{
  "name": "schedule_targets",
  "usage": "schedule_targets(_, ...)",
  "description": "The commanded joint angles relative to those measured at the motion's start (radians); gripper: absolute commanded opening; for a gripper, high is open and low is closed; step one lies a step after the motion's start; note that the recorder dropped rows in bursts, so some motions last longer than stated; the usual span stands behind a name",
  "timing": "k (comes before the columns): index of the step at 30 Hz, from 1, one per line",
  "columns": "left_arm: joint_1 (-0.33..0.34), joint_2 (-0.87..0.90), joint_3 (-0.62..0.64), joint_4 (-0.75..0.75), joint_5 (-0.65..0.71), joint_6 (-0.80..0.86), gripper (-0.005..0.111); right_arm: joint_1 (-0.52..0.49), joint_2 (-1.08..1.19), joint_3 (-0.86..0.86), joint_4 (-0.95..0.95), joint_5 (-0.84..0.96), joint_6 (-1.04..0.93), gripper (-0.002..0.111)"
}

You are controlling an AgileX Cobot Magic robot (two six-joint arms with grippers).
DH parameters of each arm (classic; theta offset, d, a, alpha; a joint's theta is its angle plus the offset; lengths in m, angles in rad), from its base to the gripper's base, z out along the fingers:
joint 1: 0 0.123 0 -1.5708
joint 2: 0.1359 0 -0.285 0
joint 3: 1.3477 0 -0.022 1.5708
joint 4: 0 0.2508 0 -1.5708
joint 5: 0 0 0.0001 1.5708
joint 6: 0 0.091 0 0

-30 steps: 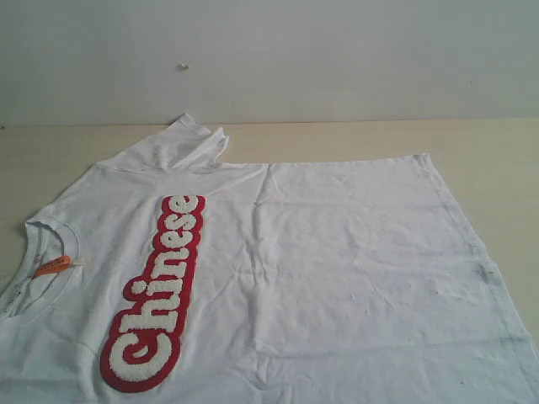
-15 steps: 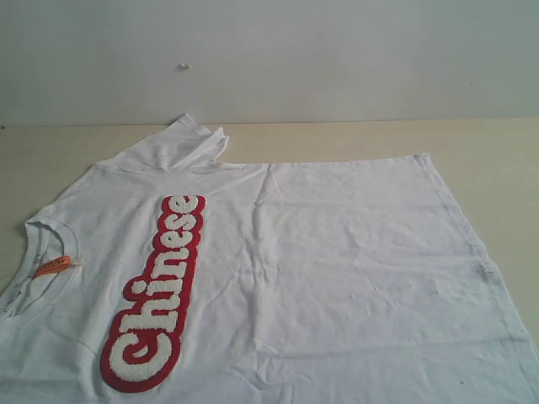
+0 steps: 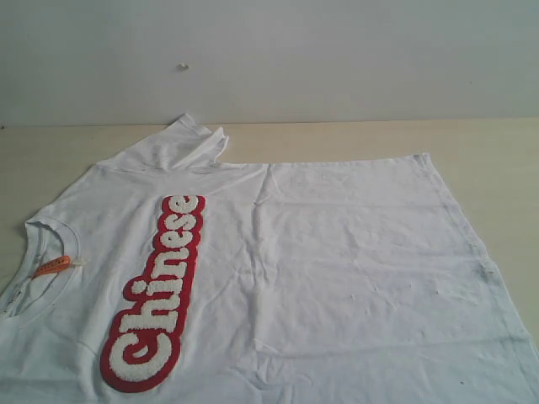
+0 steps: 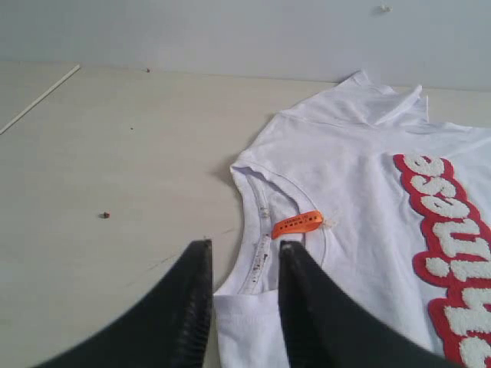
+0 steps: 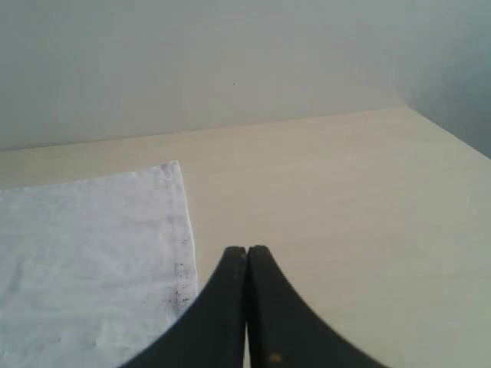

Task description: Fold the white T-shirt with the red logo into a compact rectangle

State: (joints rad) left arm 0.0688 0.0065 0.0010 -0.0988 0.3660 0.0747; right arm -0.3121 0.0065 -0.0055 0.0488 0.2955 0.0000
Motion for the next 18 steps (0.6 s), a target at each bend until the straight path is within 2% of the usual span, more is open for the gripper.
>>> schedule_targets(1, 0.0, -0.007, -0.001, -0.006, -0.01, -0.001, 0.031, -0.002, -0.006, 0.005, -0.004, -0.01, 0.0, 0.0)
schedule_targets(10, 0.0, -0.007, -0.001, -0.008, -0.048, -0.001, 0.031, -0.002, -0.006, 0.005, -0.004, -0.01, 0.0, 0.0)
schedule_targets(18, 0.0, -0.007, -0.001, -0.03, -0.154, -0.003, 0.031, -0.002, -0.006, 0.005, -0.004, -0.01, 0.0, 0.0)
